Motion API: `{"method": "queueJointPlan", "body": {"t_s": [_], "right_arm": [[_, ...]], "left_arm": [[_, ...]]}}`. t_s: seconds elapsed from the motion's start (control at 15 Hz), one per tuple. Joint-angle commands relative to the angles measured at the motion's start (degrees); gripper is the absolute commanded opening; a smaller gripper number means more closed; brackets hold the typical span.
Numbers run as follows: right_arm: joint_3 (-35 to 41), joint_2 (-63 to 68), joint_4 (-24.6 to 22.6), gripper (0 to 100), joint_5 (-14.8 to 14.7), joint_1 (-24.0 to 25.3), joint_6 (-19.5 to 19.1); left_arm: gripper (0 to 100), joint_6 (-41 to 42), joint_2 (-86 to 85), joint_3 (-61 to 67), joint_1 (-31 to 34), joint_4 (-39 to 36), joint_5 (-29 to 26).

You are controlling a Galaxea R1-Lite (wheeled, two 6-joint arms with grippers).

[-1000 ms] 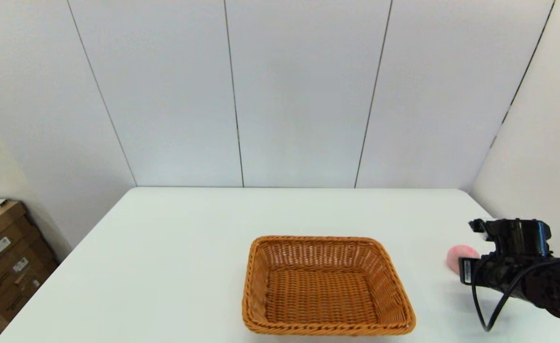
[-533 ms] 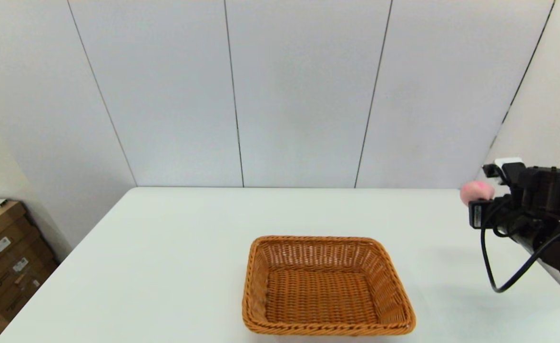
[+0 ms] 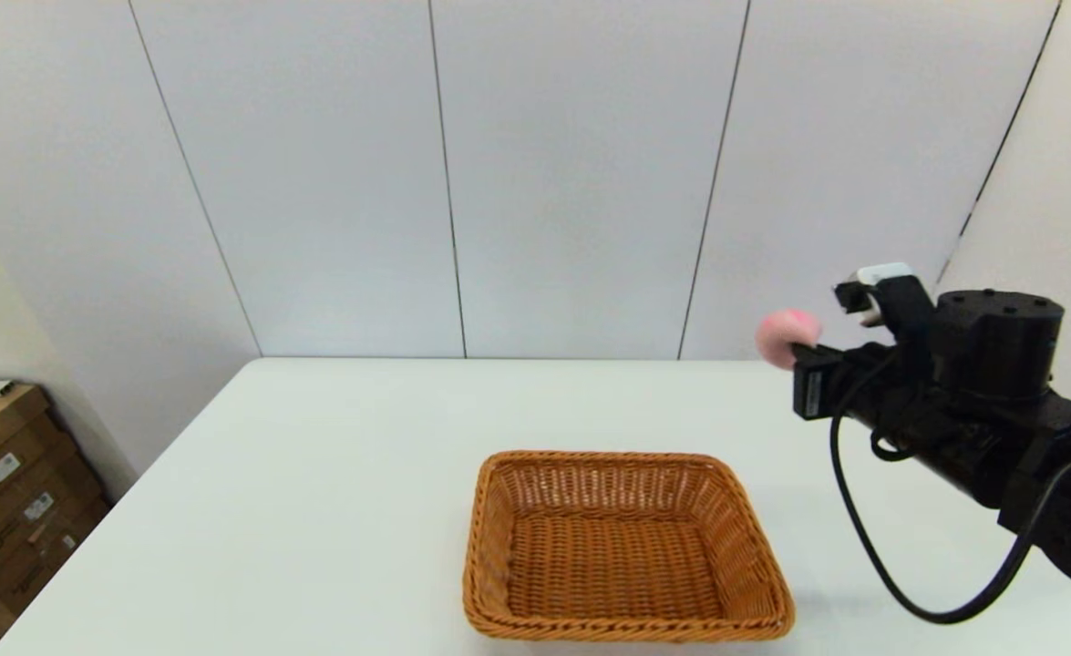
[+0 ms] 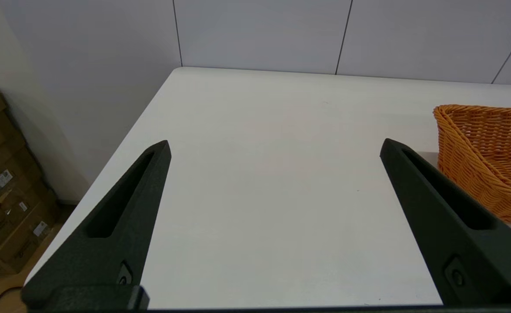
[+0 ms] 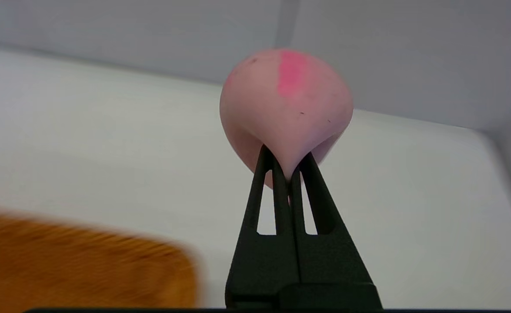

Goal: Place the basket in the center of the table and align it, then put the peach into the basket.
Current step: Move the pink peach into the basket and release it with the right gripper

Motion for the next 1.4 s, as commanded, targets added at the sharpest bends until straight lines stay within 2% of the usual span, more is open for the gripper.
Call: {"method": "queueJointPlan", "body": {"t_s": [0.07, 0.2, 0.53, 0.93, 1.07, 1.4], "right_arm": [[1.3, 0.9, 5.0, 0, 0.1, 16.5, 3.8], [0.9, 1.1, 7.7, 0, 0.1, 22.9, 5.5], [1.3, 3.7, 9.2, 0, -0.2, 30.3, 7.5], [1.0, 4.5, 9.7, 0, -0.7, 31.4, 8.1], [0.5, 3.8, 12.8, 0, -0.7, 31.4, 8.9], [-0.7, 3.4, 13.1, 0, -0.7, 31.6, 9.9]], "left_arm": [[100, 0.0, 0.0, 0.0, 0.0, 0.0, 0.0], [100, 0.0, 0.0, 0.0, 0.0, 0.0, 0.0], [100, 0.0, 0.0, -0.1, 0.0, 0.0, 0.0], [100, -0.4, 0.0, -0.1, 0.0, 0.0, 0.0], [100, -0.4, 0.0, -0.1, 0.0, 0.0, 0.1], [100, -0.6, 0.0, 0.0, 0.0, 0.0, 0.0]]}}
